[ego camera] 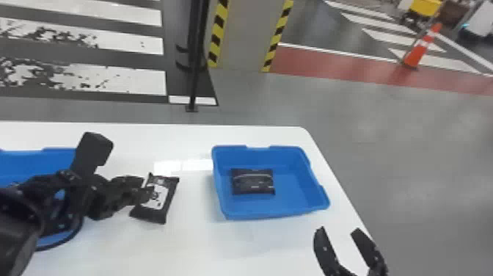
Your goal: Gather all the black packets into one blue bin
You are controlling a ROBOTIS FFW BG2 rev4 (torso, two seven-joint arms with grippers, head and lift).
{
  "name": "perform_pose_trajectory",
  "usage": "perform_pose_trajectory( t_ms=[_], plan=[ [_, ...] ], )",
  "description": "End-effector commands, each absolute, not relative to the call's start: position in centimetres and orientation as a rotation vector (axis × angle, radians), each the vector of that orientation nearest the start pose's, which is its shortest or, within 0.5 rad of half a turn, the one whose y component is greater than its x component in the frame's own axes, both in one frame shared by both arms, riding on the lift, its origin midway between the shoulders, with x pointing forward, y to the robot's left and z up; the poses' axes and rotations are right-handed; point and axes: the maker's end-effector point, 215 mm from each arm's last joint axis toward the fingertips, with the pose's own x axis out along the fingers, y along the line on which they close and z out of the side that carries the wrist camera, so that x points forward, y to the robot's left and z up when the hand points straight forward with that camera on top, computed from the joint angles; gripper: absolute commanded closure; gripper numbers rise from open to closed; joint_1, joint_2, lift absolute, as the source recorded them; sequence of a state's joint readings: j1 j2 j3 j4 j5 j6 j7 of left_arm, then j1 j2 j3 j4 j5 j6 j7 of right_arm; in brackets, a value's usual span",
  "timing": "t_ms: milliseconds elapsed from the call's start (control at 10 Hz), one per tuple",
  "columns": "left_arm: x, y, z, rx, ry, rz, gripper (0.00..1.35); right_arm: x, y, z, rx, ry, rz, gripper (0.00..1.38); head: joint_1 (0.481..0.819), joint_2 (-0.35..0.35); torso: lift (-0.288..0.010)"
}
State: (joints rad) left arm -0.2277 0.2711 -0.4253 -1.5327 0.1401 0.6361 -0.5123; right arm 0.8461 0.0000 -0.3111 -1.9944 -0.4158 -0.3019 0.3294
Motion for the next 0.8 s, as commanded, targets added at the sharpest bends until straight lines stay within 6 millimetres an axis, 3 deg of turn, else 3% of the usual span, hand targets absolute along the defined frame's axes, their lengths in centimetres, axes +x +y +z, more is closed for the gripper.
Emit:
perform_pose_trajectory(
  t_ms=[0,100,500,700],
  plan=[
    [52.6,2.9,-45.7,0.113,0.577,-0.855,0.08,30.4,-35.4,-37.8,0.179,0.036,-0.036,0.19,0.695,-0.350,-0.110],
    [52.3,2.7,-46.3,0.114,0.625,-0.851,0.07,30.5,-35.2,-37.8,0.182,0.033,-0.033,0.19,0.695,-0.350,-0.110],
    [54.6,4.1,-47.8,0.222,0.761,-0.782,0.03,30.5,-35.2,-38.3,0.190,0.039,-0.035,0.19,0.695,-0.350,-0.110],
    [54.8,3.3,-48.3,0.243,0.788,-0.795,0.03,30.6,-35.2,-38.6,0.197,0.042,-0.038,0.19,0.695,-0.350,-0.110]
  ],
)
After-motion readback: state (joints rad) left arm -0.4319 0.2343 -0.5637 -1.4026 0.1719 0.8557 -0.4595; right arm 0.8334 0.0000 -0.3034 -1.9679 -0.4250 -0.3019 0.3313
